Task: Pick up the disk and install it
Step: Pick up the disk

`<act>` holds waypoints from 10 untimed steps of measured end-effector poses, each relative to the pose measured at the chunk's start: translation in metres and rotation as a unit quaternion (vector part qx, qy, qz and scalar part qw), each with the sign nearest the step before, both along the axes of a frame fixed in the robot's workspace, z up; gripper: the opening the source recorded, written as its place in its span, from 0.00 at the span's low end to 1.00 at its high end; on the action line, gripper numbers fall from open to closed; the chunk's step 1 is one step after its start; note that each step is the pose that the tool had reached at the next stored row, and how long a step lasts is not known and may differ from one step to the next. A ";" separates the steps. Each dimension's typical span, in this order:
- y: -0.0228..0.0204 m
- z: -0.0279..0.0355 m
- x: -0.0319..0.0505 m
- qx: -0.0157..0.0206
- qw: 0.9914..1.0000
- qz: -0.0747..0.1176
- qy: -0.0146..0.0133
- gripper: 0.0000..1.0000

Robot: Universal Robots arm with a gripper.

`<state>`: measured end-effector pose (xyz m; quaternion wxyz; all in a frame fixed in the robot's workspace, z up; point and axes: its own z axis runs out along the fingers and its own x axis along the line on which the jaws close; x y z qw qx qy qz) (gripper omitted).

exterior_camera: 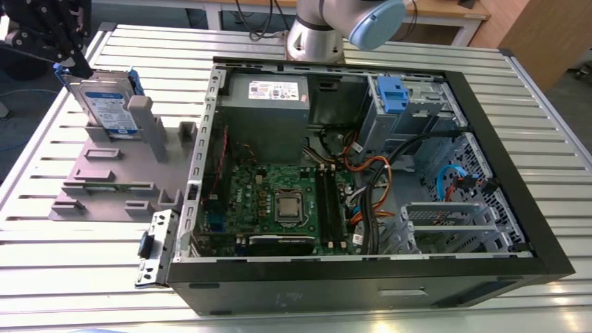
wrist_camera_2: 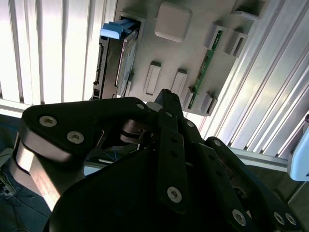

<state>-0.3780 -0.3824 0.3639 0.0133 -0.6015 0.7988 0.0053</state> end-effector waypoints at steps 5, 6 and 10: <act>0.0000 0.0000 0.0000 0.000 1.000 0.001 0.000 0.11; 0.0000 0.0000 0.0000 0.000 1.000 0.002 0.000 0.11; 0.0000 0.0000 0.0000 0.000 1.000 0.003 0.000 0.11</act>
